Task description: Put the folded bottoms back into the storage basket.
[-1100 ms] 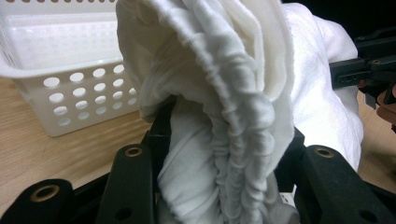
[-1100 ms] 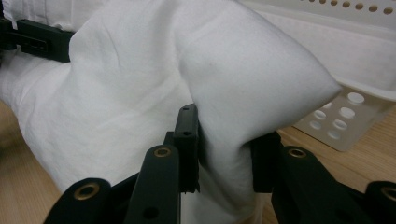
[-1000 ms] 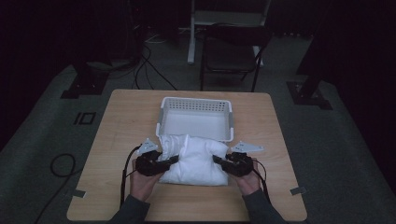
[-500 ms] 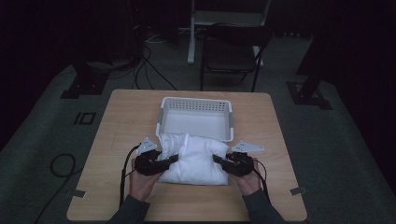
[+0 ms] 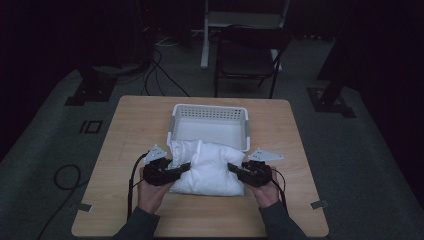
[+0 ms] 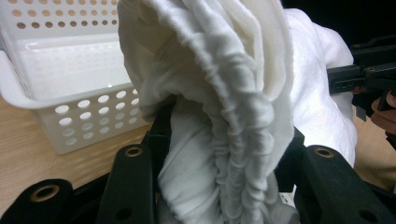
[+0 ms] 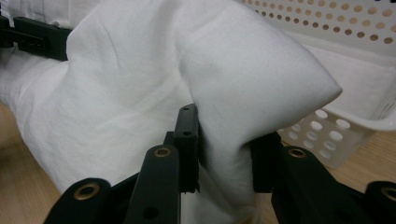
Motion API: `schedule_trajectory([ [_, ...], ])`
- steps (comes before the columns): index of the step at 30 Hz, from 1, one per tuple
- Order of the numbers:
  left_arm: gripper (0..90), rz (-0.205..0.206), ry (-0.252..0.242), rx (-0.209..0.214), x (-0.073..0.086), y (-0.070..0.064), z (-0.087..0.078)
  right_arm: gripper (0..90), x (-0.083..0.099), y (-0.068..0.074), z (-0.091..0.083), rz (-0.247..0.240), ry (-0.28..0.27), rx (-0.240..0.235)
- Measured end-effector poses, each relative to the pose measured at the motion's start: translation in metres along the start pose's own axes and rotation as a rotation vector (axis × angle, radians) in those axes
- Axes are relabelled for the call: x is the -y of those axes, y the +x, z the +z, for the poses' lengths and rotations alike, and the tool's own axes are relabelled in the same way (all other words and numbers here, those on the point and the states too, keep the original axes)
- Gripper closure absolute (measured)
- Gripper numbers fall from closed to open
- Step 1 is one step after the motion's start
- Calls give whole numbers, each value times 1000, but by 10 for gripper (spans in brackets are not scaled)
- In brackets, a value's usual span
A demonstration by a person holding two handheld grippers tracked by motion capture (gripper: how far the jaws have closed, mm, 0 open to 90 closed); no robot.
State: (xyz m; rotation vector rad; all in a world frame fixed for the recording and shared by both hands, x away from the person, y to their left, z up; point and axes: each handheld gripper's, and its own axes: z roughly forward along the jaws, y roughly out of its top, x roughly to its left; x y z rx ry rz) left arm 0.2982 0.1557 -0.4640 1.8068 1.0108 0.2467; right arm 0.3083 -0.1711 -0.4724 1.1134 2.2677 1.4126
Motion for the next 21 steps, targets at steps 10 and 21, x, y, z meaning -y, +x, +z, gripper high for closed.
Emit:
schedule_trajectory([
  [10,549,3,-21,-3,-7,1,-4,709,-9,2,0,-12,-15,8],
  [21,549,5,-34,10,-12,2,-4,710,-16,3,-4,-35,-25,28],
])
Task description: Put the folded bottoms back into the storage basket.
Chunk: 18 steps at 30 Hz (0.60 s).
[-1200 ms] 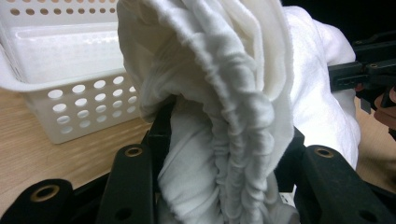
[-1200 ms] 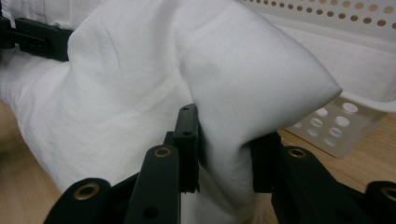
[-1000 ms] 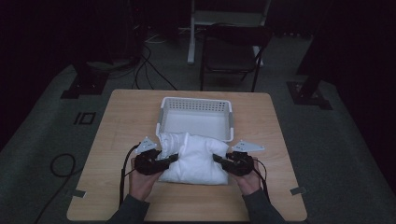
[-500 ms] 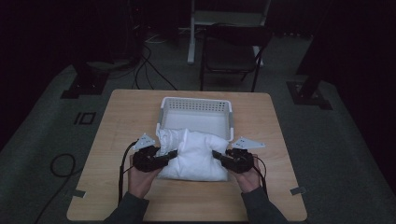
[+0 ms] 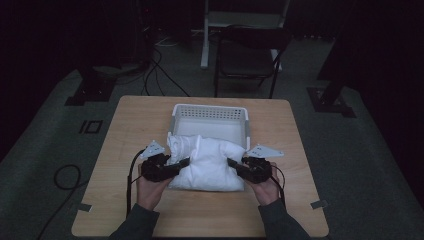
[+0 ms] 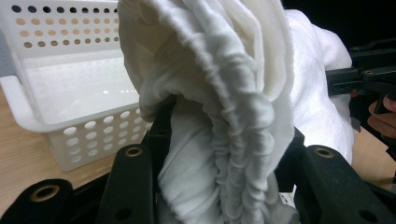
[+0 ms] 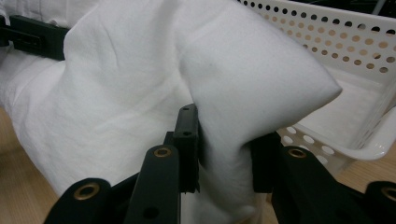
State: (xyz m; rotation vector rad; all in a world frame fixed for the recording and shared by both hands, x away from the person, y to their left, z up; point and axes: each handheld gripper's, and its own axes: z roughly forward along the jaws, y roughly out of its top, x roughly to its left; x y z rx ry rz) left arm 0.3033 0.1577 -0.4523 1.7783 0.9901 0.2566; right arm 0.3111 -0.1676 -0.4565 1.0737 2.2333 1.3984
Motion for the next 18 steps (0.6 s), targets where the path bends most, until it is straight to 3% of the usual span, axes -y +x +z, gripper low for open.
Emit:
schedule_trajectory([
  [18,549,-13,-12,12,-9,3,3,709,-7,-6,-1,10,-18,6],
])
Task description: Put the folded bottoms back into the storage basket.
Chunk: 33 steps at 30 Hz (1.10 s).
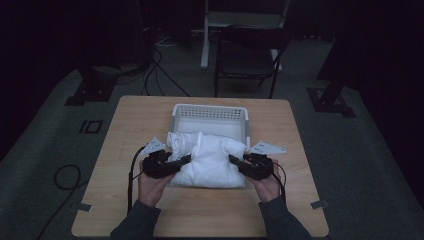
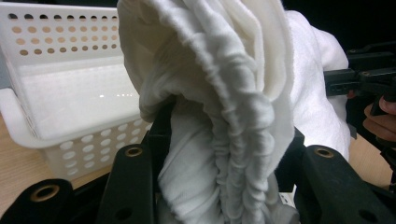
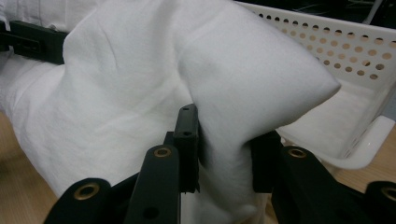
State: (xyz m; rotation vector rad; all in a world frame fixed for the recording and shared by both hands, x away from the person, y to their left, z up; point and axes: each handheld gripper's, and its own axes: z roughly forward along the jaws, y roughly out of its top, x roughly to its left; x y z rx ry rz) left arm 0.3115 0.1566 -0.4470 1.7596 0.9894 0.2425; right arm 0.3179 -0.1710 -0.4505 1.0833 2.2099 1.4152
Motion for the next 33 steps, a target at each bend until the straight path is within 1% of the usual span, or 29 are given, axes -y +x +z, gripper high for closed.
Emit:
schedule_trajectory([
  [11,549,-4,-13,3,-12,6,-1,710,-12,-1,2,-5,-21,6],
  [20,549,-12,-18,6,-22,11,3,710,-21,-6,4,-5,-33,15],
  [23,549,-8,-15,7,-23,12,5,710,-23,-7,5,-2,-35,18],
  [28,549,-13,-17,7,-27,16,9,710,-24,-11,7,13,-42,24],
  [33,550,-25,-24,11,-29,20,13,710,-27,-14,9,19,-46,34],
])
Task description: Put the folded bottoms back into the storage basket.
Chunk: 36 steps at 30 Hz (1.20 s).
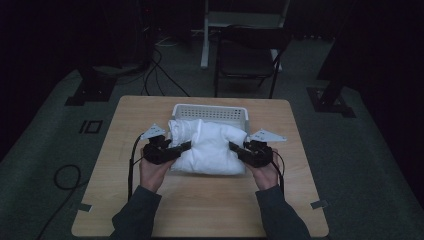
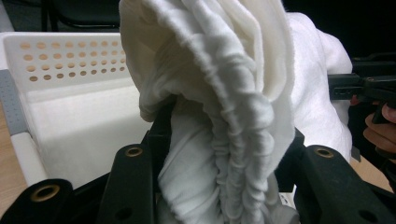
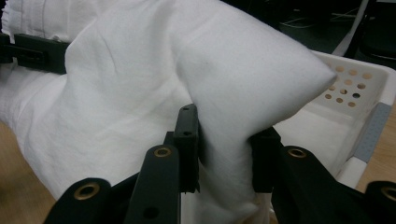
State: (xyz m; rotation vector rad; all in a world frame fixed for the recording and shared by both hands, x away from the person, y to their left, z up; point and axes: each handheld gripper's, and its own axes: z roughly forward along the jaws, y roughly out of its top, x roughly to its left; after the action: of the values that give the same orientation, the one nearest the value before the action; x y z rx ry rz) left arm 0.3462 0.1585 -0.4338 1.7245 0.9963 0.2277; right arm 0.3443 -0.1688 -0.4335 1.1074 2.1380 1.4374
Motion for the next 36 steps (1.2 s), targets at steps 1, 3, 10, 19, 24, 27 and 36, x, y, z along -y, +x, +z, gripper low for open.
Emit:
schedule_trajectory([
  [1,550,-2,-2,0,0,1,1,710,-1,0,0,4,0,1],
  [3,549,-5,-6,2,-1,1,2,710,-2,-2,1,3,-3,5],
  [10,550,-17,-19,-4,-2,4,6,710,-5,-5,3,12,-12,14],
  [19,550,-11,-23,-17,-6,5,10,710,-9,-7,6,21,-15,24],
  [24,550,-7,-26,-18,-10,4,11,711,-12,-9,5,23,-21,27],
  [27,550,-4,-29,-18,-13,4,11,711,-14,-10,5,24,-27,31],
  [36,550,-4,-38,-22,-20,5,12,711,-21,-12,5,25,-37,39],
])
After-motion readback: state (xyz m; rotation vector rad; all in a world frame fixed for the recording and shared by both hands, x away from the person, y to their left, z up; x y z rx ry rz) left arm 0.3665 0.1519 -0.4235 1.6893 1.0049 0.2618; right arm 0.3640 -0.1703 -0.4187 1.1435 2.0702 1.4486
